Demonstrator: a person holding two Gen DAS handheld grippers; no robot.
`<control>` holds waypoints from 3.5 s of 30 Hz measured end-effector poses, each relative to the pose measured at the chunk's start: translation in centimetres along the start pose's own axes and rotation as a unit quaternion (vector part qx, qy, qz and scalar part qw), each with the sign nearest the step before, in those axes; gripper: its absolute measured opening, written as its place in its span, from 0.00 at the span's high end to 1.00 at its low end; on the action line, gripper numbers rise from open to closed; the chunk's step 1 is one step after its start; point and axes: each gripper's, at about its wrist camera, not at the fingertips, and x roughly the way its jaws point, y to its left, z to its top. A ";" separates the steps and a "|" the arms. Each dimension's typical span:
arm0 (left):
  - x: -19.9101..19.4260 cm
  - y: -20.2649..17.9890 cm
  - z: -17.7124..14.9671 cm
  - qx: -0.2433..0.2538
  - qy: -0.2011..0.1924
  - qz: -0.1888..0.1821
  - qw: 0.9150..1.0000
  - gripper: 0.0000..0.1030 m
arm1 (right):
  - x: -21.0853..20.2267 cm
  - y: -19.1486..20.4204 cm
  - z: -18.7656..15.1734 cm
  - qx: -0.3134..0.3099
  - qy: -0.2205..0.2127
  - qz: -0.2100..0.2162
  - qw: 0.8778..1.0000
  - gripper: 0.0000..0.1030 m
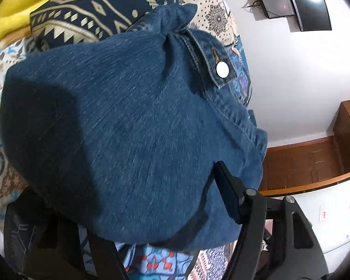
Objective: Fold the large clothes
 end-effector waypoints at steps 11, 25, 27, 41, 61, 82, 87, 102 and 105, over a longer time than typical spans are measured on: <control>-2.9 -4.1 0.5 0.058 -0.067 -0.005 0.996 0.46 | 0.2 -0.7 0.1 0.015 0.004 -0.010 1.000 0.03; -3.5 -2.3 1.3 -0.024 -0.120 -0.035 0.992 0.76 | -1.3 -0.6 -0.3 0.016 0.015 -0.015 1.000 0.03; -4.8 -4.0 1.9 -0.023 -0.141 -0.056 0.988 0.77 | -1.6 0.0 0.2 0.016 0.012 -0.011 1.000 0.03; -9.1 -15.5 0.1 0.176 -0.194 0.055 0.964 0.77 | 6.0 12.7 3.5 -0.136 0.025 0.002 0.990 0.03; 7.7 -29.7 -9.8 0.325 -0.059 0.082 0.940 0.76 | -4.5 -3.3 -0.9 0.073 -0.048 -0.017 0.996 0.00; 10.3 -27.5 -22.3 0.531 0.111 0.157 0.825 0.19 | -11.5 -12.0 -4.7 0.166 -0.086 -0.049 0.981 0.00; 5.1 -27.4 -18.2 0.488 0.045 0.156 0.857 0.13 | -12.0 -8.9 -2.7 0.118 -0.104 -0.039 0.987 0.00; 4.4 -17.6 -10.4 0.382 0.033 0.240 0.892 0.03 | -3.3 -4.8 -2.4 0.057 -0.015 -0.038 0.998 0.00; 4.0 -16.2 -10.1 0.361 0.045 0.217 0.906 0.00 | -2.8 -6.5 -4.1 0.068 0.005 -0.030 0.997 0.00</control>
